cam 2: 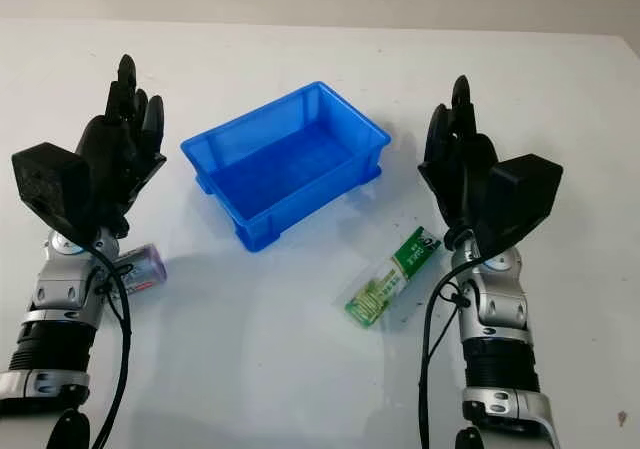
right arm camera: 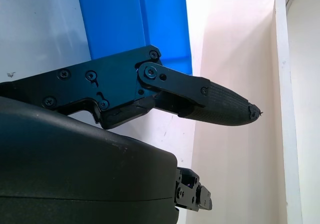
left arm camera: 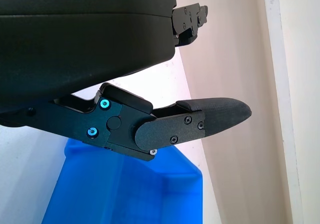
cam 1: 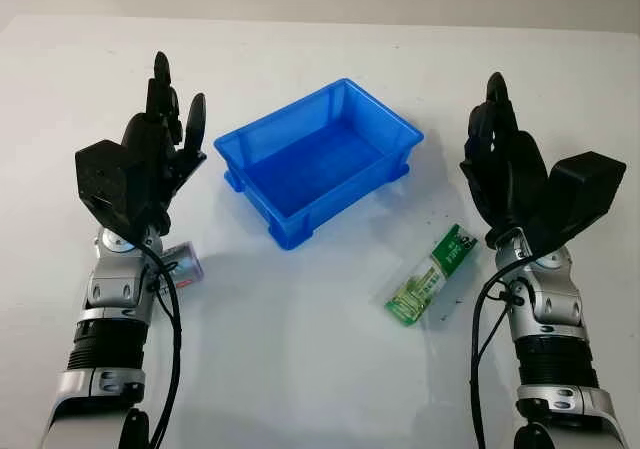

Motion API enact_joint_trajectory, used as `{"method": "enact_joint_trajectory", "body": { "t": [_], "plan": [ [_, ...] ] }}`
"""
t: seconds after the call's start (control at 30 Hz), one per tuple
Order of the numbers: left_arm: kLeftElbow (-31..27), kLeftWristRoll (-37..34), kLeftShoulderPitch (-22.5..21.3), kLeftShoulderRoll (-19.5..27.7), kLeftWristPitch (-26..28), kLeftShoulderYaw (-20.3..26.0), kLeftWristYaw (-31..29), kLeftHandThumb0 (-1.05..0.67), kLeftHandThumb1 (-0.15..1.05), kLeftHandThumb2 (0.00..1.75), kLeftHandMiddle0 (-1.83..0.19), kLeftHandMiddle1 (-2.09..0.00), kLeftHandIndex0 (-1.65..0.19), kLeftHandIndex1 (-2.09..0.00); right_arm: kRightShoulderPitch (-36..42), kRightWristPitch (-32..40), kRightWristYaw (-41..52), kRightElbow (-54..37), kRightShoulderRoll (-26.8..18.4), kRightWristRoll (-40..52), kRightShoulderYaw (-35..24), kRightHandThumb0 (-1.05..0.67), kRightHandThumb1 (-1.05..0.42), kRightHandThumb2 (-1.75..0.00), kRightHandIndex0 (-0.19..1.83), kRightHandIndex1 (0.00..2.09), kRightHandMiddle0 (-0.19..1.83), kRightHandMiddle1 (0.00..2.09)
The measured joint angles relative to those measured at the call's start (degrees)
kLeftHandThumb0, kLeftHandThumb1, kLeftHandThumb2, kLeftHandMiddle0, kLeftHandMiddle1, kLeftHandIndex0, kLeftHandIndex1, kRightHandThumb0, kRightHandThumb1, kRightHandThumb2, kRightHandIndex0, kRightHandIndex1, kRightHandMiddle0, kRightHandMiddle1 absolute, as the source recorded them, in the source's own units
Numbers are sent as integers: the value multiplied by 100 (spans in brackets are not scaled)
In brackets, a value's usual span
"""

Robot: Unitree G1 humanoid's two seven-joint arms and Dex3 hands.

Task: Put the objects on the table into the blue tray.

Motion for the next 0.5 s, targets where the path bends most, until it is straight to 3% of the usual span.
{"method": "enact_joint_trajectory", "body": {
  "t": [0.33, 0.5],
  "plan": [
    [-69, -8, 80, -1, 71, -2, 5, -80, 105, 61, 19, 0, 19, 0, 2, 1, 74, -6, -1, -21, 3, -79, -105, -69, -19, 0, -19, 0],
    [-53, -49, 78, -6, 69, 7, 4, -77, 105, 64, 19, 0, 19, 0, 180, 167, 547, -615, -266, 66, -2, -77, -105, -46, -18, 1, -16, 2]
  ]
}}
